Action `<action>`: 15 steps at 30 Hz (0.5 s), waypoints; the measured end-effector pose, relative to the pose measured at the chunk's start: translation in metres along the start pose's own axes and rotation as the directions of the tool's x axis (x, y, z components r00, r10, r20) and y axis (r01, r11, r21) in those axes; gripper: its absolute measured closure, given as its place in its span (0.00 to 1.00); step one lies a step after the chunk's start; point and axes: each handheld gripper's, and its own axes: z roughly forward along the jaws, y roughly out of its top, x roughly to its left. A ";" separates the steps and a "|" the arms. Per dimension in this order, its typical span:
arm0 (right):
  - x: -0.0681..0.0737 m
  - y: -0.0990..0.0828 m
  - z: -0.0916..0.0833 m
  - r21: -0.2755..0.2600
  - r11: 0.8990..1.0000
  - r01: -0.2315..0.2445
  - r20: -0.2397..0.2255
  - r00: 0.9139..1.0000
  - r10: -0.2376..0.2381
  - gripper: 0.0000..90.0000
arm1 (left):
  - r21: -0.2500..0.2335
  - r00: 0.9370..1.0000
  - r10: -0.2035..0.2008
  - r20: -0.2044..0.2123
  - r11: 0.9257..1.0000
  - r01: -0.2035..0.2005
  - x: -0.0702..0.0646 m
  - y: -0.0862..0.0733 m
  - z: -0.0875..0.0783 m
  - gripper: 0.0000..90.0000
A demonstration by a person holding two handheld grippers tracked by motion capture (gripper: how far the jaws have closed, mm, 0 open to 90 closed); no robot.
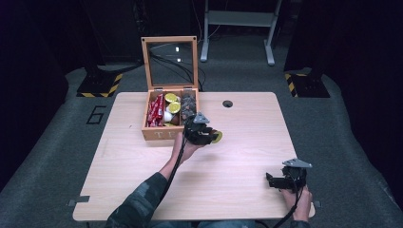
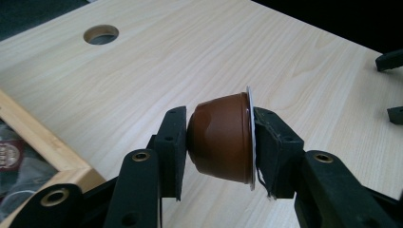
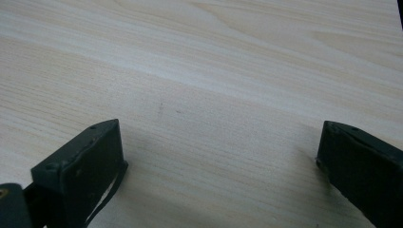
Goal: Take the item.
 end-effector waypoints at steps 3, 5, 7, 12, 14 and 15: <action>-0.001 0.000 0.000 0.000 1.000 0.005 -0.003 1.000 -0.005 0.01 | 0.011 1.000 0.003 0.009 1.000 -0.004 -0.003 -0.003 0.005 0.64; -0.001 0.000 0.000 -0.001 1.000 0.005 -0.002 1.000 -0.005 0.01 | 0.019 1.000 0.002 0.012 1.000 -0.002 -0.004 -0.006 0.009 0.64; -0.001 0.000 0.000 0.000 1.000 0.005 -0.002 1.000 -0.005 0.01 | 0.024 1.000 -0.006 0.015 1.000 0.006 -0.005 -0.008 0.012 0.64; -0.001 0.000 0.000 0.000 1.000 0.006 -0.003 1.000 -0.006 0.01 | 0.052 0.999 -0.018 0.029 0.998 0.016 -0.005 -0.015 0.020 0.64; -0.001 0.000 0.000 0.000 1.000 0.006 -0.003 1.000 -0.006 0.01 | 0.063 0.999 -0.022 0.029 0.998 0.020 -0.005 -0.018 0.025 0.64; -0.001 0.000 0.000 0.000 1.000 0.006 -0.003 1.000 -0.006 0.01 | 0.071 0.999 -0.019 0.028 0.997 0.017 -0.005 -0.020 0.027 0.64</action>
